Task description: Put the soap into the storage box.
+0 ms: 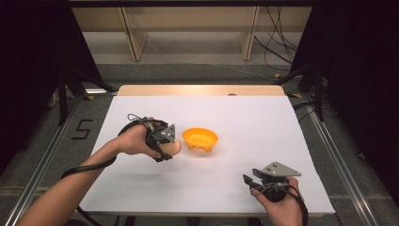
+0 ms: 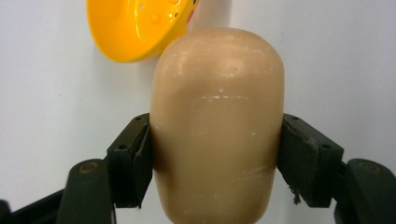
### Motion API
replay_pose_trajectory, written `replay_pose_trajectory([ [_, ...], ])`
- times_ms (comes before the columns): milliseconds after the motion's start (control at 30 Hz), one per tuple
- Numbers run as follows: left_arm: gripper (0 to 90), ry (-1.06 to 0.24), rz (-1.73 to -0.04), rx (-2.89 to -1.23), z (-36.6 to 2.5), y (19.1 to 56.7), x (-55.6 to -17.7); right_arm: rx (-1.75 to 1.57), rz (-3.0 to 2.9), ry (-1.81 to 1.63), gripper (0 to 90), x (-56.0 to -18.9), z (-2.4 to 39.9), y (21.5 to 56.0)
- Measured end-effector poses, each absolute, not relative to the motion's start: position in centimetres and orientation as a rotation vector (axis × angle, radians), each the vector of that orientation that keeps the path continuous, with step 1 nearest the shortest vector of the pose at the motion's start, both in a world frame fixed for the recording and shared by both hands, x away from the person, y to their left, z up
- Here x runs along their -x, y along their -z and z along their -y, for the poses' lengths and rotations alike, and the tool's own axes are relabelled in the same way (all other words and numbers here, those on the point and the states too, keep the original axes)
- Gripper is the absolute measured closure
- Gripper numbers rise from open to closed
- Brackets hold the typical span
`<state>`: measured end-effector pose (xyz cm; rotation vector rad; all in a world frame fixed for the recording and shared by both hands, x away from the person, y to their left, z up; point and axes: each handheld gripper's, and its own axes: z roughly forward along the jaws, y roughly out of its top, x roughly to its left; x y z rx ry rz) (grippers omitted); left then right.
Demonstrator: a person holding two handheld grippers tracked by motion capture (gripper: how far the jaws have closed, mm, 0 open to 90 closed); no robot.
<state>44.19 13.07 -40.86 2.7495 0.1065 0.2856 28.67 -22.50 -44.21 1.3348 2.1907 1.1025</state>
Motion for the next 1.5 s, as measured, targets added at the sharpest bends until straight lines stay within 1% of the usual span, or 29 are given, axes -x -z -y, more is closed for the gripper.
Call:
replay_pose_trajectory([
  [133, 32.4, -0.285, -0.101, -2.746, -12.9, 40.9, -44.3, -1.322, -2.192, -1.097, 57.1, -28.7, 22.6, 44.2],
  [167, 32.4, -0.277, -0.125, -2.724, -12.8, 41.0, -44.2, -1.296, -2.193, -1.117, 57.0, -28.9, 22.6, 44.4],
  [300, 32.4, -0.276, -0.095, -2.741, -12.7, 40.9, -44.5, -1.284, -2.191, -1.09, 57.0, -28.9, 22.7, 44.2],
  [333, 32.4, -0.275, -0.121, -2.716, -12.6, 41.0, -44.4, -1.297, -2.202, -1.099, 57.1, -28.9, 22.7, 44.3],
  [400, 32.4, -0.276, -0.094, -2.74, -12.6, 40.8, -44.7, -1.297, -2.201, -1.098, 57.0, -28.9, 22.7, 44.3],
  [533, 32.4, -0.267, -0.132, -2.708, -12.6, 40.9, -44.7, -1.317, -2.195, -1.105, 57.0, -28.8, 22.6, 44.3],
  [800, 32.4, -0.283, -0.109, -2.719, -12.4, 40.6, -45.3, -1.268, -2.183, -1.083, 57.0, -28.9, 22.8, 44.2],
  [1067, 32.4, -0.29, -0.109, -2.709, -12.2, 40.4, -45.6, -1.326, -2.186, -1.11, 57.0, -28.7, 22.5, 44.3],
  [1400, 32.4, -0.3, -0.121, -2.672, -11.8, 40.4, -45.8, -1.296, -2.195, -1.112, 57.0, -28.9, 22.7, 44.3],
  [1433, 32.4, -0.301, -0.144, -2.652, -11.7, 40.4, -45.7, -1.299, -2.194, -1.114, 56.9, -28.9, 22.7, 44.3],
  [1500, 32.4, -0.309, -0.126, -2.645, -11.7, 40.4, -45.9, -1.328, -2.187, -1.107, 56.9, -28.7, 22.5, 44.3],
])
